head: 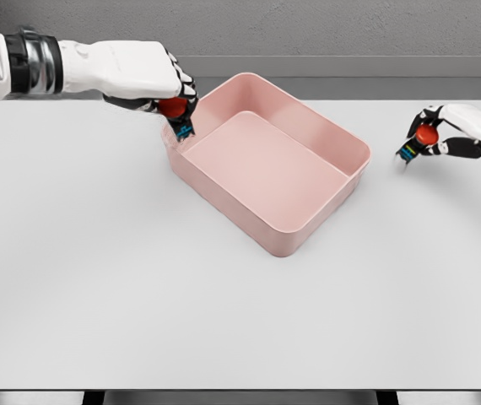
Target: Put the industrial switch in the basket with both arms
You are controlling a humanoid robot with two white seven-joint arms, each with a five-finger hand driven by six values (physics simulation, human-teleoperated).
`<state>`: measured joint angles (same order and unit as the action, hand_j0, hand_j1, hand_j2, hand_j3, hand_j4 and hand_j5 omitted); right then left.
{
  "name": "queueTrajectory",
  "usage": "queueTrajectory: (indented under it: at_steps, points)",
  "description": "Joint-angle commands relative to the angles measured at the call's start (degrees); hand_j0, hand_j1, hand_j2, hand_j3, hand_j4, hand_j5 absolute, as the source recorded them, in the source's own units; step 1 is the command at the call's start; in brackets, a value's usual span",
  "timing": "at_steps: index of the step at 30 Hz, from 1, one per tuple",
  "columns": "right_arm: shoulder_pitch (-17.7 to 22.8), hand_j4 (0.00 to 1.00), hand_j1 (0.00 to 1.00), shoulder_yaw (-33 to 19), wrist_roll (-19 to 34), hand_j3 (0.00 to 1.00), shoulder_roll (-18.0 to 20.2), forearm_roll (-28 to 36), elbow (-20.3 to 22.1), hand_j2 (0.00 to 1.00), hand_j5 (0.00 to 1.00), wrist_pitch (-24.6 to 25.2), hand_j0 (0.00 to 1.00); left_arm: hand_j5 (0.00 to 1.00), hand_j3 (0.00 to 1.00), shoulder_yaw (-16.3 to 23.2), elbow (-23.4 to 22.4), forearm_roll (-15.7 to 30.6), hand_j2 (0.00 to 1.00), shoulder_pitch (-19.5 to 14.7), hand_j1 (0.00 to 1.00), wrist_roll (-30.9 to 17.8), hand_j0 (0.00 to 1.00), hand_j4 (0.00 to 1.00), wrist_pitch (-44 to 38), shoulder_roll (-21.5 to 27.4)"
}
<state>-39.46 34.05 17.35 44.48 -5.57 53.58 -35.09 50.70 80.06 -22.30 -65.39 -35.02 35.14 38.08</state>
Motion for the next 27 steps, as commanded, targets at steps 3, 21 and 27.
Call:
queueTrajectory:
  at_steps: [3,21,27]
  points:
    - [0.0,0.35,0.35,-1.7,-0.03,0.35,0.78,0.47,1.43,0.35,0.35,0.09,0.35,0.4,0.4,0.01,-6.32,-0.28,0.4,-0.61,0.4,0.02,0.4,0.4,-0.14,-6.09]
    - [0.0,0.33,0.33,-4.25,0.76,0.33,2.63,0.47,10.84,0.33,0.33,0.09,0.33,0.55,0.55,6.25,-17.39,-14.44,0.55,-0.62,0.55,0.02,0.55,0.55,-0.14,-24.99]
    - [0.0,0.32,0.32,-4.43,0.76,0.32,2.63,0.47,13.74,0.32,0.32,0.09,0.32,1.0,1.0,6.34,-17.13,-14.26,1.0,-0.62,1.0,0.02,1.0,1.0,-2.71,-24.99]
